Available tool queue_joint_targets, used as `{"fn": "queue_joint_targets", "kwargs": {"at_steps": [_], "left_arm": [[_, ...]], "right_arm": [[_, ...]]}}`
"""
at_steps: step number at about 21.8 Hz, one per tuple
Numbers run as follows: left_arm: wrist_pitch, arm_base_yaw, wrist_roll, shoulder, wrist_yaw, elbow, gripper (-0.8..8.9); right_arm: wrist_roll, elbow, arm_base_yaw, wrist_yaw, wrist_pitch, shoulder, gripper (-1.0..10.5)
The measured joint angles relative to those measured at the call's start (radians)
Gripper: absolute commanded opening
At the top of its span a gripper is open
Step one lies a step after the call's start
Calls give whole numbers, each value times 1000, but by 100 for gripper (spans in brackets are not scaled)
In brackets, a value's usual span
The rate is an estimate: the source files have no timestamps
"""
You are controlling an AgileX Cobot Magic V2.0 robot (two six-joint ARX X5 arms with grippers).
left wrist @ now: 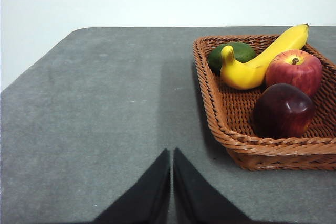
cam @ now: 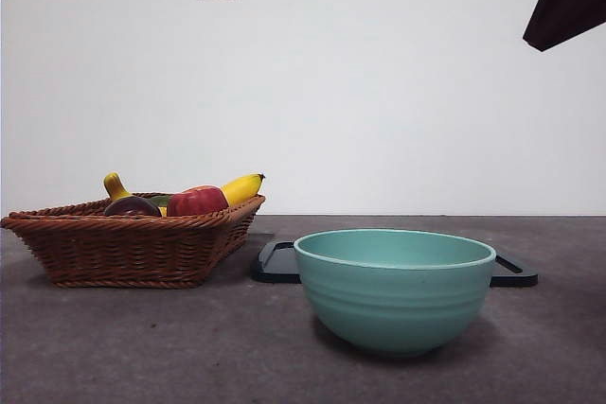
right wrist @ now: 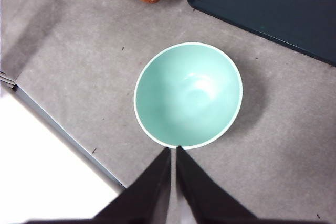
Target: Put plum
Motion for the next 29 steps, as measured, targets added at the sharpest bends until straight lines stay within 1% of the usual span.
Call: {"fn": "queue_joint_targets", "kwargs": {"at_steps": [5, 10, 12, 15, 18, 20, 21, 24, 29], "left_arm": [[0, 0, 0, 0, 0, 0, 8], [0, 0, 0, 0, 0, 0, 8], [0, 0, 0, 0, 0, 0, 8], [0, 0, 0, 0, 0, 0, 8], [0, 0, 0, 0, 0, 0, 8], [0, 0, 0, 0, 0, 0, 8], [0, 0, 0, 0, 0, 0, 8], [0, 0, 0, 0, 0, 0, 8], [0, 0, 0, 0, 0, 0, 8]], "right_arm": [[-4, 0, 0, 2, 0, 0, 5], [-41, 0, -14, 46, 8, -32, 5], [-90, 0, -89, 64, 57, -87, 5], [-153, -20, -259, 72, 182, -181, 5], [-212, -150, -425, 73, 359, -335, 5], [-227, -273, -503, 77, 485, -431, 5], [-230, -346, -530, 79, 542, -479, 5], [-232, -488, -566, 79, 613, -578, 5], [-208, -657, -577, 108, 667, -709, 5]]}}
